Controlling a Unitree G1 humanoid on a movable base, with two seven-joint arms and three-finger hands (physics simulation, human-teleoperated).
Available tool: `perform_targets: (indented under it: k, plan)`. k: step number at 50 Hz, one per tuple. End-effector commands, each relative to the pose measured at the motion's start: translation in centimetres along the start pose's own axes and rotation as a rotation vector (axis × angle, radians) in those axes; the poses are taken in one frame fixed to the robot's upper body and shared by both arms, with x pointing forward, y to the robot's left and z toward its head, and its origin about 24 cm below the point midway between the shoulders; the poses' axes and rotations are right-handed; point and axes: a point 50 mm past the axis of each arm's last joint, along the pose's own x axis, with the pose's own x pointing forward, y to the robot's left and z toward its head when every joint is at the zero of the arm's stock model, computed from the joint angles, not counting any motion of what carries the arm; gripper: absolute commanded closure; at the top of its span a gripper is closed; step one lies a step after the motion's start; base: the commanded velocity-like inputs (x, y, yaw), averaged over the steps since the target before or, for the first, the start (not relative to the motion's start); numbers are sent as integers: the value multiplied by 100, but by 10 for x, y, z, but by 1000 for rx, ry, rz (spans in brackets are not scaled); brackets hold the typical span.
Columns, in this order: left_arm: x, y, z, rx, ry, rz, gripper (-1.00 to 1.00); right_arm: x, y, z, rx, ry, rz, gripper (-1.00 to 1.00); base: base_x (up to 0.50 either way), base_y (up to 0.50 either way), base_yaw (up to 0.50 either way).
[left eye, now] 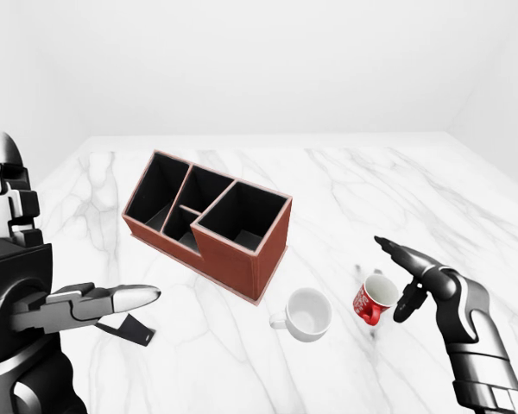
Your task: Pick up the red mug and place it to the right of the caddy.
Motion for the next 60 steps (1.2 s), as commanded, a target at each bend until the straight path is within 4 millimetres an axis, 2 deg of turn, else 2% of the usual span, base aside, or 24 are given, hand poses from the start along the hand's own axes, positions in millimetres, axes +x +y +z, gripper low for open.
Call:
perform_targets:
  k: [1,25,26,31,33,38,48,57,58,60]
  plan:
    - [1,1,0,1,-3,1,-100,1,-4,5,-12,-10,-12,-96,0,0,0]
    - [1,3,1,2,-4,8,-100,8,-3,13,-41,-14,10,-97,0,0,0]
    - [0,2,0,1,2,4,-100,14,6,16,-40,-14,48,-96,0,0,0]
    - [0,3,0,4,0,7,-100,17,9,17,-32,-15,65,-96,0,0,0]
    - [0,3,-4,2,19,6,-100,18,14,16,-21,-16,81,-96,0,0,0]
    - [0,3,2,5,-7,8,-100,15,27,14,-30,-11,108,-96,0,0,0]
    - [0,4,3,5,-11,11,-100,16,31,9,-27,7,125,-96,0,0,0]
    - [0,4,2,4,-8,10,-100,8,35,-1,-40,32,119,-100,0,0,0]
    - [0,4,3,4,-10,11,-100,7,36,-3,-45,36,120,-91,0,0,0]
    - [0,4,4,4,-15,11,-100,6,36,-4,-40,39,117,-48,0,0,0]
